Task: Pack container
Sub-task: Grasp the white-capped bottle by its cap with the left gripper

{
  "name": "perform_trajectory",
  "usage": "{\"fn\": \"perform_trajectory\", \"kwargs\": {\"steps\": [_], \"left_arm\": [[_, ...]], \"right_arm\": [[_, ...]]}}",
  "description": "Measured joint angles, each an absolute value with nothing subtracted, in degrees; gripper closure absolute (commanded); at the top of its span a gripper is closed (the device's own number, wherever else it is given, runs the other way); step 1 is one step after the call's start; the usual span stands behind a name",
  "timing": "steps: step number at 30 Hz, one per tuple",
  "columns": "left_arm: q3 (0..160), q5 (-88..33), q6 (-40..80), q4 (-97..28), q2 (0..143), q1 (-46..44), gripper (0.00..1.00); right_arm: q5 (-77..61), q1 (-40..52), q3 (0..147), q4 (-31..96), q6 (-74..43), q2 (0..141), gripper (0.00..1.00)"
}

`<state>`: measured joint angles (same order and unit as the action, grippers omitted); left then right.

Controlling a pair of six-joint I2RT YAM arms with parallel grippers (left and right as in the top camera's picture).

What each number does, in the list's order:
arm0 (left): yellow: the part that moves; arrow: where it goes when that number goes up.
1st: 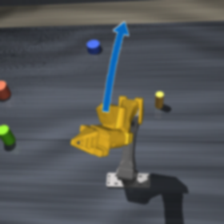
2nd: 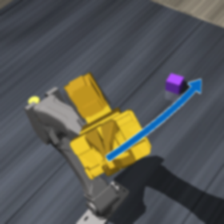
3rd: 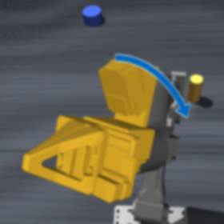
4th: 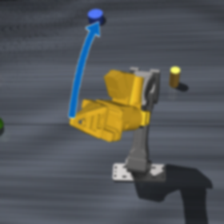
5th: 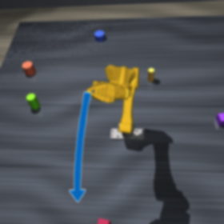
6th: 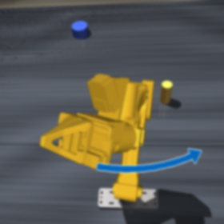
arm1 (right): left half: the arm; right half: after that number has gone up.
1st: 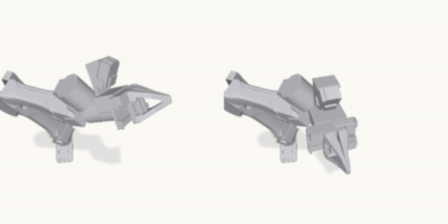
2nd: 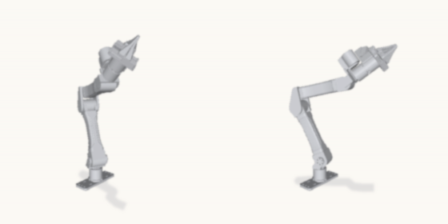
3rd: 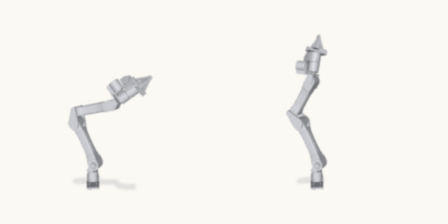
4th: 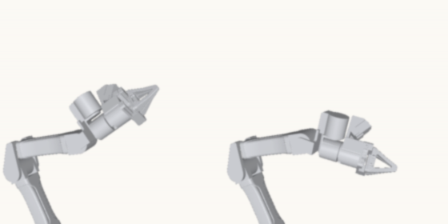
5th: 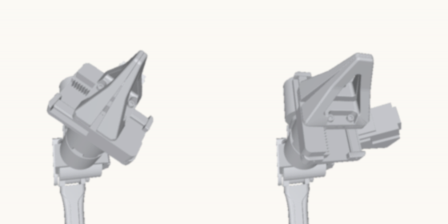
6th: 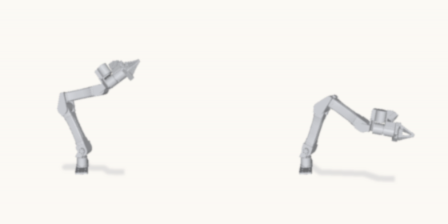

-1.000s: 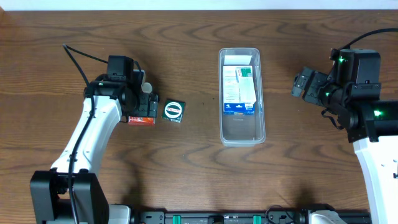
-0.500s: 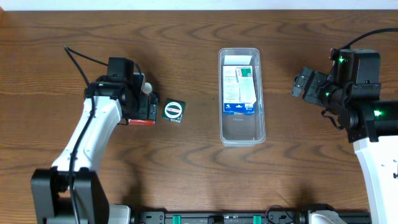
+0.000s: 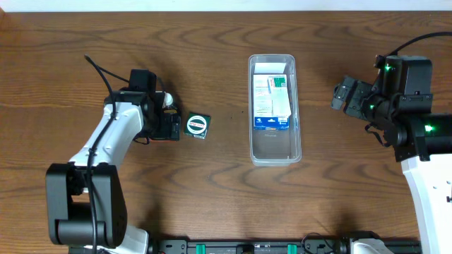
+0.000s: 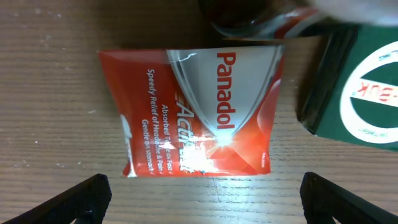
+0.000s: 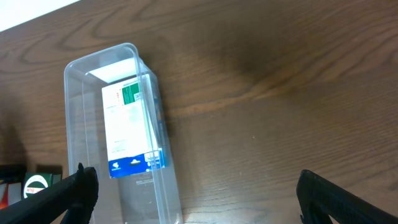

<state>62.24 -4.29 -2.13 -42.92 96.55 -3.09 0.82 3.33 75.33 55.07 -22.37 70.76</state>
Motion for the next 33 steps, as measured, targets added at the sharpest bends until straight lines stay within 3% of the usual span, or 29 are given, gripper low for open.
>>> {"fn": "perform_trajectory", "kwargs": {"steps": [11, 21, 26, 33], "left_arm": [[62.2, -4.3, -1.5, -38.2, 83.7, -3.1, 0.02], [62.2, -7.9, -1.5, -25.5, 87.2, -3.1, 0.01], [62.2, -9.1, -1.4, -24.4, 90.7, -3.1, 0.08], [62.2, -9.6, -1.1, -23.3, 92.5, -3.1, 0.28]], "right_arm": [[0.8, 3.3, 75.3, 55.1, -22.4, 70.8, 0.01], [0.8, 3.3, 75.3, 55.1, -22.4, 70.8, 0.01], [0.8, 3.3, 75.3, 55.1, -22.4, 70.8, 0.01], [0.8, 3.3, 75.3, 55.1, -22.4, 70.8, 0.01]]}}
